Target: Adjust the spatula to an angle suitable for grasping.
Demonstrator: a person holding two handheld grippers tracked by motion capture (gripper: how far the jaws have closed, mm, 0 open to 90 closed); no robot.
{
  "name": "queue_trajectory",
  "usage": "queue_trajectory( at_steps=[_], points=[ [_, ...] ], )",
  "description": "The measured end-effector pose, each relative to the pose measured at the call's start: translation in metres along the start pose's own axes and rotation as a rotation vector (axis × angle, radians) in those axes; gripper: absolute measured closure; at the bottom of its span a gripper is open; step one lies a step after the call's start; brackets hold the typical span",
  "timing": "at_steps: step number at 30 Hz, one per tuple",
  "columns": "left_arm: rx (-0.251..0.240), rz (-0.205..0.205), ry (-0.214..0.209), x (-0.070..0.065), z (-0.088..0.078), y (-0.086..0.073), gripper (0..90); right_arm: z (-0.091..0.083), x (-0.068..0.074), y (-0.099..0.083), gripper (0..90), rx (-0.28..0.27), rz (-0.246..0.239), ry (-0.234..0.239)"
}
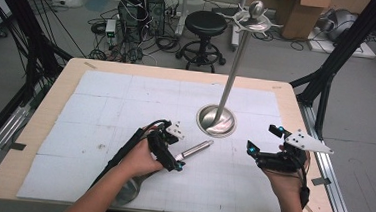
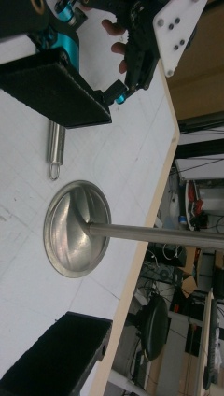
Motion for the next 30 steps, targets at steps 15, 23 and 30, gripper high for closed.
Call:
queue_trajectory(
  at_steps=[15,23,30],
  points=[
    [0.035,-0.032,0.007,0.004,0.019,0.017,1.7,0.001,-0.001,-0.001,2.5,0.001,0.006,0.002],
    [0.059,-0.053,0.027,0.008,0.031,0.027,1.7,0.001,-0.002,-0.002,2.5,0.003,0.009,0.006],
    [0.081,-0.076,0.039,0.011,0.042,0.024,1.7,0.002,-0.002,-0.003,2.6,0.002,0.012,0.003]
  ],
)
Point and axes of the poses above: each handheld gripper's, and its own axes: z roughly forward along the jaws, y roughly out of its top, x roughly to its left, the point moved 7 cm from there along z, roughly forward along the jaws, and after that the axes turned 1 degree about x, right-handed, at the moved point
